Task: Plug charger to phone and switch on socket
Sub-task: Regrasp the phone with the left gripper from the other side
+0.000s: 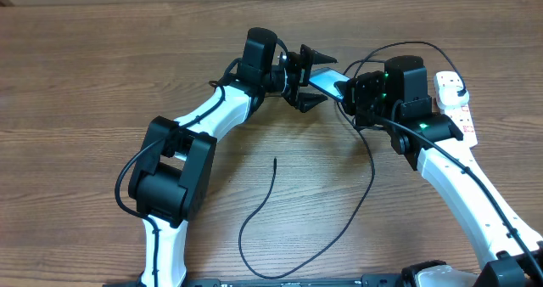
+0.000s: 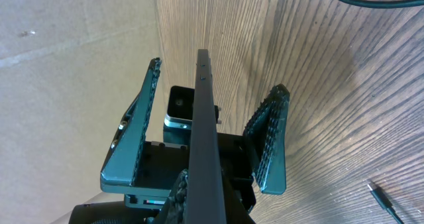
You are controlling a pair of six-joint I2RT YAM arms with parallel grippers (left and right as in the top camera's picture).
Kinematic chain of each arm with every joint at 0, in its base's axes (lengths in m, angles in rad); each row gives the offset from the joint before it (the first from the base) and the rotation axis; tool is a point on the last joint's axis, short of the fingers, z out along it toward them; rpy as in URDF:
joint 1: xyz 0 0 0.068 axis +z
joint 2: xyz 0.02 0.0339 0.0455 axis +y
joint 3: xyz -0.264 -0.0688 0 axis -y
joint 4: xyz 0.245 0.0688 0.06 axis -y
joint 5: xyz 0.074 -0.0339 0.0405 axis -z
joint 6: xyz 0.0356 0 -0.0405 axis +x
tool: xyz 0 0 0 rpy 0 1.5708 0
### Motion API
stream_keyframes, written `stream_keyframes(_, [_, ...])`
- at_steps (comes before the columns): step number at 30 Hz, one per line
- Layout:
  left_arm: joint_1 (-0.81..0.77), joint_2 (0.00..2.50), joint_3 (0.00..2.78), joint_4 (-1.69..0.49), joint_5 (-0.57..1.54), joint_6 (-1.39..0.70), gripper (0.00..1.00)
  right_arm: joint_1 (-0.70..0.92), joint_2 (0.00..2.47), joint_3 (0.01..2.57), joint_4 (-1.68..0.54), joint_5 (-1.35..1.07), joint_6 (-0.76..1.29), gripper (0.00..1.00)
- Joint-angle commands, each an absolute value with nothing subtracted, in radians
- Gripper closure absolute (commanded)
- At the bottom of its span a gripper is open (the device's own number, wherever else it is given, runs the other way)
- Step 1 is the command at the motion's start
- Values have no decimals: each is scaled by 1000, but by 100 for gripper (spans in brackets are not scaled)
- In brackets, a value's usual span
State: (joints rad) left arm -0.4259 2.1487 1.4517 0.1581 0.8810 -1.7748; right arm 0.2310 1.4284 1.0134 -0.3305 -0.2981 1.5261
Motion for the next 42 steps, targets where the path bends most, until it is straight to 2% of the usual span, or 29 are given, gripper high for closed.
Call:
stream_keyframes(1, [-440, 2118, 1454, 163, 865, -1782, 9, 236, 1421, 1035, -315, -289, 1530, 96])
stream_keyframes(6, [-440, 2118, 1454, 163, 864, -1782, 9, 236, 1421, 1035, -316, -289, 1530, 96])
stream_keyframes(12, [-440, 2118, 1454, 163, 860, -1782, 17, 236, 1421, 1035, -316, -289, 1530, 96])
stream_keyframes(16, [-442, 2118, 1454, 163, 860, -1782, 26, 236, 1421, 1035, -318, -289, 1530, 96])
stream_keyframes(28, [-447, 2118, 1454, 163, 853, -1782, 41, 237, 1421, 1035, -329, -290, 1530, 96])
stream_keyframes(42, [-453, 2118, 1454, 163, 852, -1781, 49, 237, 1421, 1035, -331, -297, 1529, 96])
